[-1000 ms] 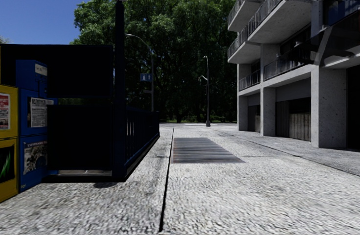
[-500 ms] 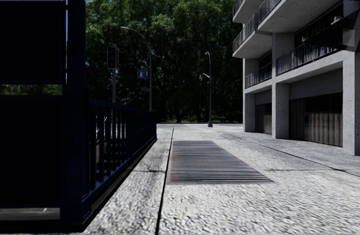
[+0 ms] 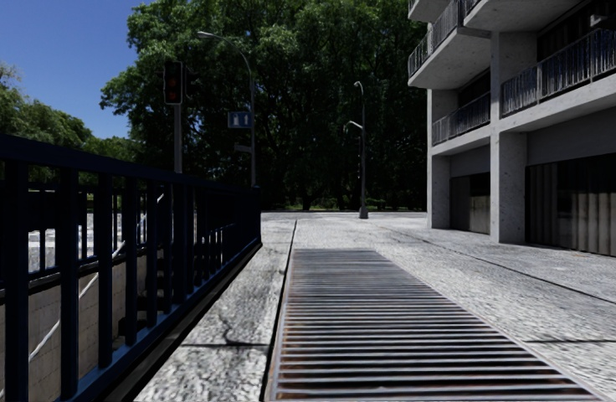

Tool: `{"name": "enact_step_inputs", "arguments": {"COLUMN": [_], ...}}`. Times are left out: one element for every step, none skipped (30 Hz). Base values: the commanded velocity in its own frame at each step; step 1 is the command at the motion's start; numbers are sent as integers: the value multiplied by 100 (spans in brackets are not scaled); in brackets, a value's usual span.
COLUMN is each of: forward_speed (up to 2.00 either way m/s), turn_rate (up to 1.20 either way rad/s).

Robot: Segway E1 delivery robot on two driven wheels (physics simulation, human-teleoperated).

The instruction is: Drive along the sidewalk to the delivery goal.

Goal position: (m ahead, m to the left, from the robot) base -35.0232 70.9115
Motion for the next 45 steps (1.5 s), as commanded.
{"name": "enact_step_inputs", "arguments": {"forward_speed": [200, 200, 200, 200, 200, 200, 200, 200, 200, 200, 200, 200, 200, 200, 200, 200, 200, 200, 200, 200, 200, 200, 200, 200, 200, 200, 200, 200, 200, 200, 200, 200, 200, 200, 200, 200, 200, 200, 200, 200, 200, 200, 200, 200, 200], "turn_rate": [0, 0, 0, 0, 0, 0, 0, 0, 0, 0, 0, 0, 0, 0, 0, 0, 0, 0, 0, 0, 0, 0, 0, 0, 0, 0, 0, 0, 0, 0, 0, 0, 0, 0, 0, 0, 0, 0, 0, 0, 0, 0, 0, 0, 0]}}
